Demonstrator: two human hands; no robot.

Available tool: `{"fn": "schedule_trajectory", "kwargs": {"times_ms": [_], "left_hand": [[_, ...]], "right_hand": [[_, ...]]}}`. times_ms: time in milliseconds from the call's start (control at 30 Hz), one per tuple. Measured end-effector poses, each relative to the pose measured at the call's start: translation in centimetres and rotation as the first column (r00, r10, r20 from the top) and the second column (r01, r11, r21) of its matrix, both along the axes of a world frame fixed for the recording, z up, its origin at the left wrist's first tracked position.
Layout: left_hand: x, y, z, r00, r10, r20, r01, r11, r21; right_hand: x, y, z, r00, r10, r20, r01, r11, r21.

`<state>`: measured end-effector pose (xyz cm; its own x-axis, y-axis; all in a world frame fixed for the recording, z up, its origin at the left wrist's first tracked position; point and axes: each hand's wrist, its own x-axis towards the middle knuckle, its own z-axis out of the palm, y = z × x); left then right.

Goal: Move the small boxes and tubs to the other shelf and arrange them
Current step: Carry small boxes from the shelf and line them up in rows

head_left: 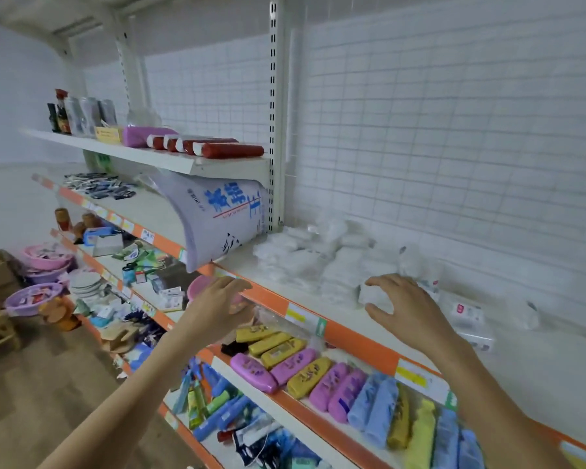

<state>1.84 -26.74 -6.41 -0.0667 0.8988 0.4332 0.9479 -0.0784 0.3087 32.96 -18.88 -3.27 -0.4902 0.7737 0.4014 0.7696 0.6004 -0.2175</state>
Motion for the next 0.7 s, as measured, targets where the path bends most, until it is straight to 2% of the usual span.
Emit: {"fn": "schedule_trajectory", "kwargs": {"times_ms": [167,367,467,567,700], "left_hand": [[-1.8,8.8,1.0,0.998,-0.056,-0.025,0.056,0.998,-0.020],[-5.0,18.8,4.0,0.998,-0.067,0.000,0.067,0.996,-0.055],[-6.2,22.6,5.0,0.995,-0.092,-0.039,0.088,0.991,-0.097],[-7.1,26.0,5.3,0.983,-0.113,-0.146,0.088,0.982,-0.169],[-8.7,30.6,5.2,0.889,-0.283,-0.360,0.128,0.909,-0.398]], "right_hand": [[-2.6,7.3,0.5,0.999,-0.031,-0.011,0.031,1.000,0.000],[-6.3,16.1,1.2,1.000,-0.015,0.019,0.017,0.996,-0.085],[-8.5,19.6,1.2,0.999,0.016,0.039,-0.010,0.990,-0.142],[-10.8,22.5,1.0,0.980,0.044,0.192,0.001,0.973,-0.231],[-13.6,25.3,0.2,0.904,0.082,0.420,0.067,0.943,-0.327]]}}
